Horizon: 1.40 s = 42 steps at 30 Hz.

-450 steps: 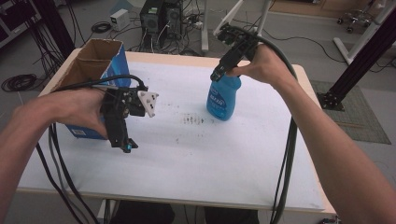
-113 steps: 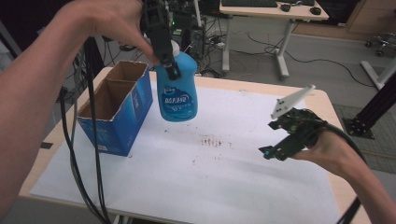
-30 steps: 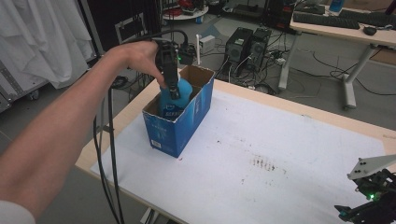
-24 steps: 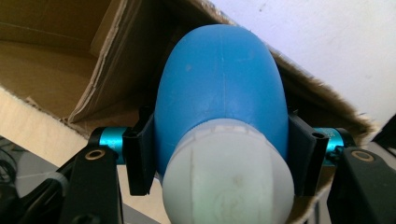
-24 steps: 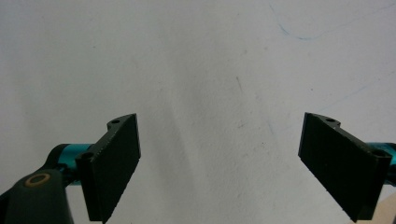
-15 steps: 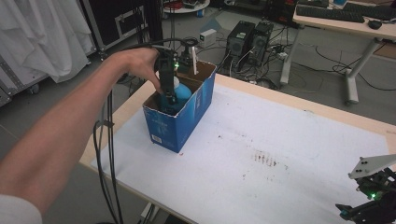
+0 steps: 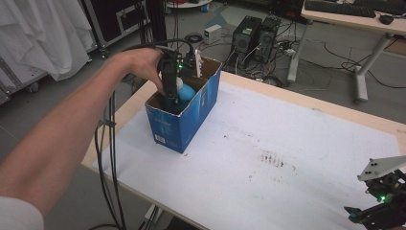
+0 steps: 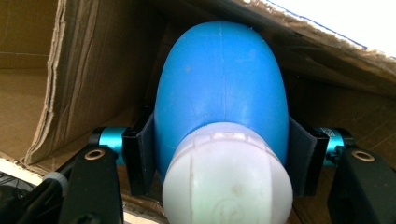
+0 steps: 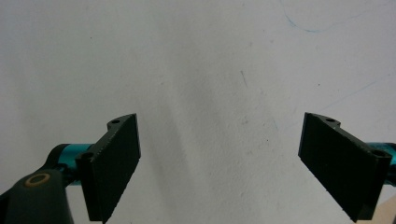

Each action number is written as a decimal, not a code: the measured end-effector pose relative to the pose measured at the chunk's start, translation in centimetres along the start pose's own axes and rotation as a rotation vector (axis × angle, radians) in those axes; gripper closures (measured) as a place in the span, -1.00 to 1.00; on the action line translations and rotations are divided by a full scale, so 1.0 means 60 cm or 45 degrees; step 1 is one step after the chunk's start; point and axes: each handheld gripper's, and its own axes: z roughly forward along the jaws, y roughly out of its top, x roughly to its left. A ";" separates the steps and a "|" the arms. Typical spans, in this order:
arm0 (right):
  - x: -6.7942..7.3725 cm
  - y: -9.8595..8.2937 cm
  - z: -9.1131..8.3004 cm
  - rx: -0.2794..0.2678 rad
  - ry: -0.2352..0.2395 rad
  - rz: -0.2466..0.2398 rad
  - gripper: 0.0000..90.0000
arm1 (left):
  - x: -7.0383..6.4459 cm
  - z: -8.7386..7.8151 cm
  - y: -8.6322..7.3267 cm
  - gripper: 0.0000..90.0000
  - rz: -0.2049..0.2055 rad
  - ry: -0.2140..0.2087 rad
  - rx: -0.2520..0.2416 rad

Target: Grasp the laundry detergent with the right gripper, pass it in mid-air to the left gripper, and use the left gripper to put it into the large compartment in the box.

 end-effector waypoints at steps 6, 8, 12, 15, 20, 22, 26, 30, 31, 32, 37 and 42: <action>0.000 0.000 0.000 -0.001 -0.001 0.000 -0.72 | 0.004 0.002 0.004 -0.16 -0.025 -0.008 0.004; 0.000 -0.001 -0.001 -0.001 -0.002 0.002 -0.73 | 0.003 0.003 0.006 -0.16 -0.038 -0.007 0.005; 0.001 -0.003 -0.001 -0.001 -0.003 0.005 -0.72 | 0.003 0.002 0.005 -0.16 -0.038 -0.007 0.014; 0.002 -0.003 -0.001 -0.005 -0.002 0.004 -0.73 | 0.001 0.002 0.005 -0.16 -0.038 -0.003 0.020; 0.002 -0.002 -0.001 -0.004 0.000 0.005 -0.73 | 0.000 0.001 0.006 -0.17 -0.050 -0.008 0.023; 0.002 -0.002 -0.001 -0.004 -0.002 0.001 -0.72 | 0.001 0.001 0.005 -0.18 -0.053 -0.011 0.019; 0.004 -0.003 -0.001 0.002 0.000 0.002 -0.72 | 0.003 0.001 0.005 -0.20 -0.068 -0.028 0.009; 0.005 -0.004 -0.001 0.002 0.001 0.004 -0.72 | 0.004 0.001 0.005 -0.24 -0.069 -0.034 0.008; 0.005 -0.004 -0.001 0.003 0.000 0.005 -0.72 | 0.004 0.001 0.004 -0.24 -0.068 -0.034 0.007; 0.005 -0.004 -0.001 0.003 0.001 0.005 -0.72 | 0.004 0.001 0.004 -0.24 -0.070 -0.031 0.006; 0.005 -0.004 -0.002 0.001 -0.001 0.004 -0.72 | 0.008 -0.003 0.003 -0.29 -0.083 -0.016 0.003; 0.006 -0.006 -0.002 0.001 0.001 0.007 -0.72 | 0.013 -0.013 0.004 -0.32 -0.089 0.004 -0.004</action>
